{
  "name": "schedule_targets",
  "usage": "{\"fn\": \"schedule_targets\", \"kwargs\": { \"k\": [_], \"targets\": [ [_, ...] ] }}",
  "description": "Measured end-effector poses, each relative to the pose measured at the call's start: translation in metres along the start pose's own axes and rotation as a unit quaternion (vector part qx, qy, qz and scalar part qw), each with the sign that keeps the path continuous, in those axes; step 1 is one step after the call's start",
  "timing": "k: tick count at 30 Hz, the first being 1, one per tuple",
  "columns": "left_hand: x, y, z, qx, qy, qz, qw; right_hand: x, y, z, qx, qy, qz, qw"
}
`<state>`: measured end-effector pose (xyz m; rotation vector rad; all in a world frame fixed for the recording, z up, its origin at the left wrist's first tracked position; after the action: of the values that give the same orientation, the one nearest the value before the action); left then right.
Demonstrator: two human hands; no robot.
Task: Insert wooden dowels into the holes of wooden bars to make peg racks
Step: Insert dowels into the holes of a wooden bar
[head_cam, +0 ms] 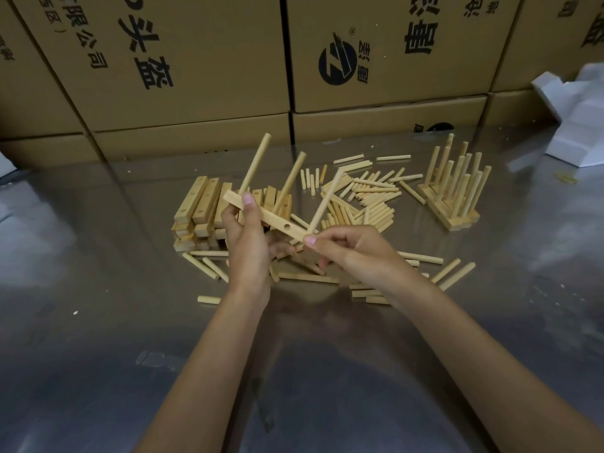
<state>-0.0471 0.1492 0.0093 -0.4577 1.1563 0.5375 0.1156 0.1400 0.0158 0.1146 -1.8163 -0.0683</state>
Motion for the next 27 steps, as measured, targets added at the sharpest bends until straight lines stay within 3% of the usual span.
{"fn": "schedule_targets", "kwargs": {
  "k": [4, 8, 12, 14, 17, 27],
  "targets": [
    [0.0, -0.005, 0.006, 0.072, -0.02, -0.037, 0.997, 0.002, 0.007, -0.018, -0.069, 0.007, -0.019, 0.997],
    [0.006, -0.01, 0.009, 0.134, 0.022, -0.065, 0.989, -0.009, 0.021, -0.055, -0.202, 0.001, 0.015, 0.979],
    [0.01, -0.006, 0.009, 0.137, 0.057, -0.065, 0.987, -0.035, 0.032, -0.113, -0.397, -0.105, 0.048, 0.911],
    [0.01, -0.005, 0.01, 0.136, 0.065, -0.062, 0.987, -0.048, 0.034, -0.131, -0.453, -0.163, 0.066, 0.874],
    [0.011, -0.004, 0.01, 0.135, 0.07, -0.06, 0.987, -0.062, 0.037, -0.14, -0.466, -0.192, 0.093, 0.858],
    [0.012, -0.004, 0.009, 0.142, 0.103, -0.047, 0.983, -0.069, 0.041, -0.134, -0.381, -0.311, 0.097, 0.866]
  ]
}}
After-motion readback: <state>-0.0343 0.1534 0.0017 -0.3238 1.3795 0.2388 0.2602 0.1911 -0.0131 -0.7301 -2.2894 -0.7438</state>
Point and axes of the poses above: each hand's wrist, its own y-axis towards the middle knuckle, its own z-axis out of the palm, x = y × z, the point moved 3 cm from there along y, towards the middle knuckle, and after that the axes turned 15 degrees about -x, right-handed, at the moved point
